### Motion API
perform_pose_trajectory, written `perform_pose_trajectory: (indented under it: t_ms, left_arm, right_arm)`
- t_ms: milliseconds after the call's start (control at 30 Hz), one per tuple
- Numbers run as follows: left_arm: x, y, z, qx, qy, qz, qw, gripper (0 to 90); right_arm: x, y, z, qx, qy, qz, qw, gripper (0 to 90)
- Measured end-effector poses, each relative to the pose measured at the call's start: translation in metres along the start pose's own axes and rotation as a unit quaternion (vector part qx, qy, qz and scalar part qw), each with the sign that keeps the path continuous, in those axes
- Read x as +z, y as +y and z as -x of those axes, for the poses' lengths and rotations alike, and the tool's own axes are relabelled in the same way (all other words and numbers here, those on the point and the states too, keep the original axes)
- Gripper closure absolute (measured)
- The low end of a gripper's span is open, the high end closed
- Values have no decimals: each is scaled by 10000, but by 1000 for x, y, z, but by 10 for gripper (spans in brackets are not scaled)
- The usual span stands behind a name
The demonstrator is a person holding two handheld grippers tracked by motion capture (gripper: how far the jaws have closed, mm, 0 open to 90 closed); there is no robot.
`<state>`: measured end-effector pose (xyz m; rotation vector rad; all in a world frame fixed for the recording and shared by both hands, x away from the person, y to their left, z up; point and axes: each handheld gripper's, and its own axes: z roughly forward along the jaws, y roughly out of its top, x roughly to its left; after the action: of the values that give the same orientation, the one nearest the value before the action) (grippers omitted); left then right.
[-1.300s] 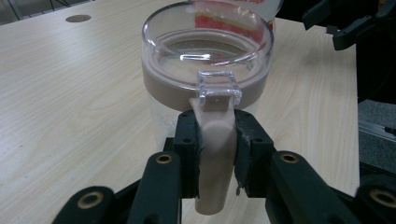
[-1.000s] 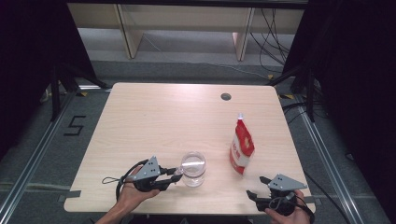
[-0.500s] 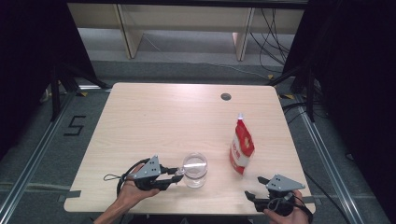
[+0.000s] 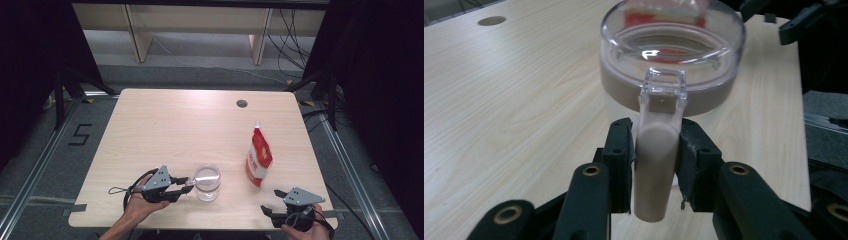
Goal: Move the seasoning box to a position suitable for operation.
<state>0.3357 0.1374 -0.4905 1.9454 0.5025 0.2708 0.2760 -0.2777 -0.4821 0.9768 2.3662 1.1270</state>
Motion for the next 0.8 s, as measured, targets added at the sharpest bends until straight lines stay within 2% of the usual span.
perform_pose_trajectory:
  t_ms: [33, 67, 100, 133, 167, 200, 233, 267, 333, 400, 467, 533, 567, 600, 633, 800]
  left_arm:
    - [0, 0, 0, 0, 0, 0, 10000, 682]
    - [0, 0, 0, -65, -7, 38, 10000, 671]
    - [-1, 0, 0, -73, 2, 37, 10000, 654]
    - [-1, 0, 1, -132, -19, 41, 9999, 628]
    - [-2, 1, 2, -118, -2, 65, 9999, 611]
    - [-4, 2, 4, -157, 10, 63, 9999, 602]
    - [-5, 2, 3, -28, -38, 79, 10000, 583]
    - [-7, 2, 6, -231, 46, 44, 9997, 554]
    - [-9, 3, 5, -287, 9, 5, 9996, 500]
    - [-11, 3, 4, -515, -93, 24, 9986, 471]
    - [-14, 4, 3, -529, -73, -2, 9986, 445]
    - [-18, 7, 1, -829, -90, 79, 9965, 406]
    - [-18, 8, 0, -857, -173, 124, 9961, 406]
    - [-20, 10, 1, -892, -107, 98, 9959, 408]
    - [-20, 11, 1, -893, -124, 160, 9958, 408]
    - [-24, 18, 6, -922, -90, 169, 9956, 397]
  right_arm:
    - [0, 0, 0, 0, 0, 0, 10000, 284]
    - [-1, 0, -2, 150, -18, -35, 9999, 284]
    - [-1, 0, -3, 160, -15, -26, 9999, 284]
    - [-1, 1, -3, 163, -10, -21, 9999, 284]
    - [0, 1, -1, 47, 29, 48, 10000, 284]
    - [-1, 1, -2, 30, -27, 59, 10000, 284]
    - [-1, 2, -2, 53, 1, 50, 10000, 284]
    - [-1, 2, -2, 54, 61, 50, 10000, 284]
    - [-2, 3, -3, 31, 30, 130, 9999, 285]
    - [-1, 3, -4, 59, 37, 127, 9999, 285]
    - [-2, 4, -4, 32, 19, 150, 9999, 285]
    - [0, 5, -6, 29, 45, 193, 9998, 285]
    - [1, 5, -5, 12, 106, 173, 9998, 285]
    - [3, 5, -6, 36, 137, 185, 9997, 285]
    - [3, 6, -6, 15, 116, 175, 9998, 285]
    - [5, 6, -7, -8, 180, 165, 9997, 285]
